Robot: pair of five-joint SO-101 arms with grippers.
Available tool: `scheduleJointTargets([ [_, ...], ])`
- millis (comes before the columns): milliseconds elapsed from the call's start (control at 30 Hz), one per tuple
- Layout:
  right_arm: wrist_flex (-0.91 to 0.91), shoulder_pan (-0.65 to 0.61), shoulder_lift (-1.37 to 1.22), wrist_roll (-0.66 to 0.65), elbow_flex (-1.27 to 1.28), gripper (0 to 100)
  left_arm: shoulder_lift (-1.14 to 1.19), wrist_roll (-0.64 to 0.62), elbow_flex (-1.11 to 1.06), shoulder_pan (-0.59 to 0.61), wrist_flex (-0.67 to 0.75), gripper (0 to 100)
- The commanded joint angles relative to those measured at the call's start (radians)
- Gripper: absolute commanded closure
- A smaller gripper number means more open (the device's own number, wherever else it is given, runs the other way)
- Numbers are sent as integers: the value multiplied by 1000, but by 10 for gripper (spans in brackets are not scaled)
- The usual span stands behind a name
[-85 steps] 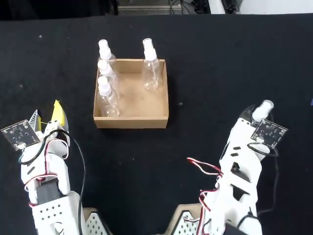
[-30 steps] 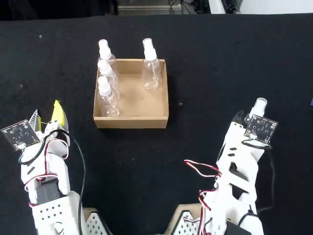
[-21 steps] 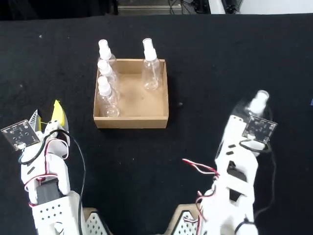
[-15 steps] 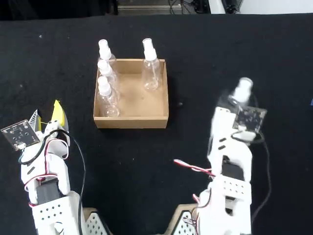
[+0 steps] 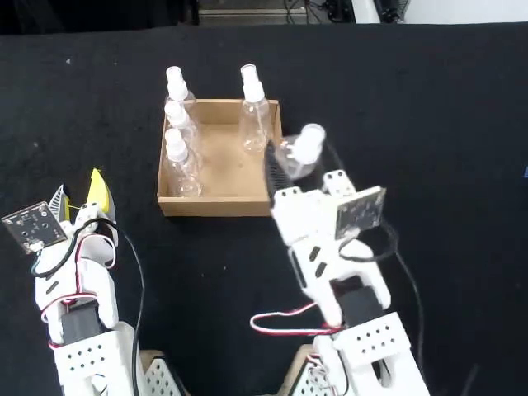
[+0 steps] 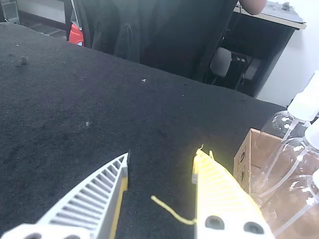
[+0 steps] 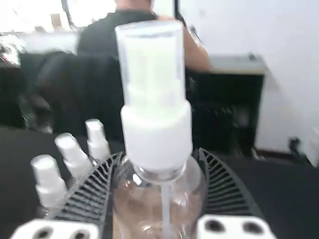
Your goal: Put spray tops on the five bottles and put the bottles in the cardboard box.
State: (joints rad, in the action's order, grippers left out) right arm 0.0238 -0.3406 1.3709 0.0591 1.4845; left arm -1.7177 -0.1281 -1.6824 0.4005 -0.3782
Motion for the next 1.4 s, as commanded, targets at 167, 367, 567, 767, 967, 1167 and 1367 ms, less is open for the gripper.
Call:
scheduleJointTargets([
  [167, 107, -58, -120, 8, -88, 871, -15, 3, -22, -4, 6, 806],
  [367, 107, -60, -446, 14, -288, 871, -15, 6, -22, -4, 6, 806],
  [567, 109, -61, -693, 14, -387, 871, -15, 63, -22, -4, 6, 809],
  [767, 342, -57, -880, 6, -349, 871, -15, 63, -22, -4, 6, 809],
  [967, 526, -58, -1055, 6, -326, 871, -15, 63, -22, -4, 6, 809],
  [1167, 542, -57, -1167, 6, -334, 871, -15, 63, -22, -4, 6, 809],
  [1367, 539, -57, -1191, 6, -326, 870, -15, 63, -22, -4, 6, 809],
])
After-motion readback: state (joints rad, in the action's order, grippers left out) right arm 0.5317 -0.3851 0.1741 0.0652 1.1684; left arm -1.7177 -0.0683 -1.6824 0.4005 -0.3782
